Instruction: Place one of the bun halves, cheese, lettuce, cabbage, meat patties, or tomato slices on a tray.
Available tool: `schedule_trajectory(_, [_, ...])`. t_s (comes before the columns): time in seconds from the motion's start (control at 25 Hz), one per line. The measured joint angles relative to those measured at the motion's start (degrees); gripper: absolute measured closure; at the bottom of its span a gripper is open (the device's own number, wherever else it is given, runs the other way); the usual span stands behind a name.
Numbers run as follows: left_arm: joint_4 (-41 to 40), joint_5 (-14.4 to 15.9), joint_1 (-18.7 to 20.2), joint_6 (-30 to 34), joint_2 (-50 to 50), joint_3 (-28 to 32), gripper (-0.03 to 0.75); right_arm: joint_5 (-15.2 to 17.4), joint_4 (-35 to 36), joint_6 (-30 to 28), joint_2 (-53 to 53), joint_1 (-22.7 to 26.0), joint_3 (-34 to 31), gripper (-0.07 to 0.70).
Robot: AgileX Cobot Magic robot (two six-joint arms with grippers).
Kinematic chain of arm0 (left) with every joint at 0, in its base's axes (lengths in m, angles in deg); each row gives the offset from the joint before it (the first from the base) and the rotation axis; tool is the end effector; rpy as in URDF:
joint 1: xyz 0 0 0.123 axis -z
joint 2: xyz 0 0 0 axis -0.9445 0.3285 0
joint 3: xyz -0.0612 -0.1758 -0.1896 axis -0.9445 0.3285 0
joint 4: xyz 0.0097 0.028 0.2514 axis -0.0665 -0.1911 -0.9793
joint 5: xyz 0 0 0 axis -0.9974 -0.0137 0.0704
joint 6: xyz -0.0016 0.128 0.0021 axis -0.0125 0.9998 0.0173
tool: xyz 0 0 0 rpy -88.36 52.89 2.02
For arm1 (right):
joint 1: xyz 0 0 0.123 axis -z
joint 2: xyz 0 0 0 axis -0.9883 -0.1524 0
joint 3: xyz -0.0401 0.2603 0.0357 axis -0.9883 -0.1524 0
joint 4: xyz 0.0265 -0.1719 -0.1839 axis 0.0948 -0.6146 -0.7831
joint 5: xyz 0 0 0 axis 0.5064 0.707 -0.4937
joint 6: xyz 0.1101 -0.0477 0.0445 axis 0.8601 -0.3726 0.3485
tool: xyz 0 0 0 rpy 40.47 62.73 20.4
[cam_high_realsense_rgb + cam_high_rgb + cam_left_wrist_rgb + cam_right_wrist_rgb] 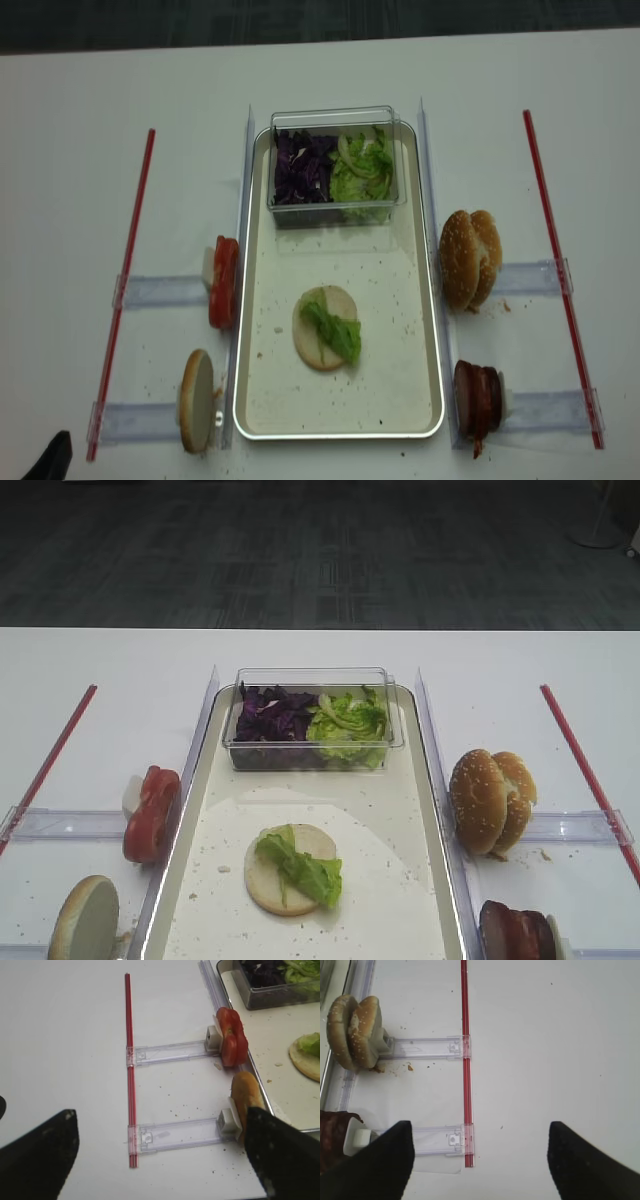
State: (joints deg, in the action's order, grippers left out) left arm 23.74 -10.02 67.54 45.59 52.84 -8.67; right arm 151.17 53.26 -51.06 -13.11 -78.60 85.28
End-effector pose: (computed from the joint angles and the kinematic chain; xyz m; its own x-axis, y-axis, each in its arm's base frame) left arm 0.0393 -0.0047 0.2452 -0.5557 0.0237 -0.8310 0.0192 0.9997 0.0157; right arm 0.0739 -0.0019 0.2399 -0.6777 0.0233 -0.7350 0.0324 0.9995 0.0019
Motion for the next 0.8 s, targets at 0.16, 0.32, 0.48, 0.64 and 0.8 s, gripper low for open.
schedule_trajectory(0.16, [0.0, 0.0, 0.0, 0.0, 0.0, 0.0, 0.099, 0.1, 0.0, 0.0, 2.9, 0.0, -0.3, 0.06])
schedule_trajectory(0.32, [0.0, 0.0, 0.0, 0.0, 0.0, 0.0, 0.098, 0.6, 0.0, 0.0, 5.4, 0.0, -0.6, 0.06])
schedule_trajectory(0.48, [0.0, 0.0, 0.0, 0.0, 0.0, 0.0, 0.099, 0.6, 0.0, 0.0, 6.2, 0.0, -0.6, 0.06])
schedule_trajectory(0.64, [0.0, 0.0, 0.0, 0.0, 0.0, 0.0, 0.099, 0.6, 0.0, -0.1, 6.7, -0.5, -0.6, 0.06])
schedule_trajectory(0.8, [0.0, 0.0, 0.0, 0.0, 0.0, 0.0, 0.099, 0.7, 0.0, -0.1, 8.7, -2.3, -0.6, 0.06])
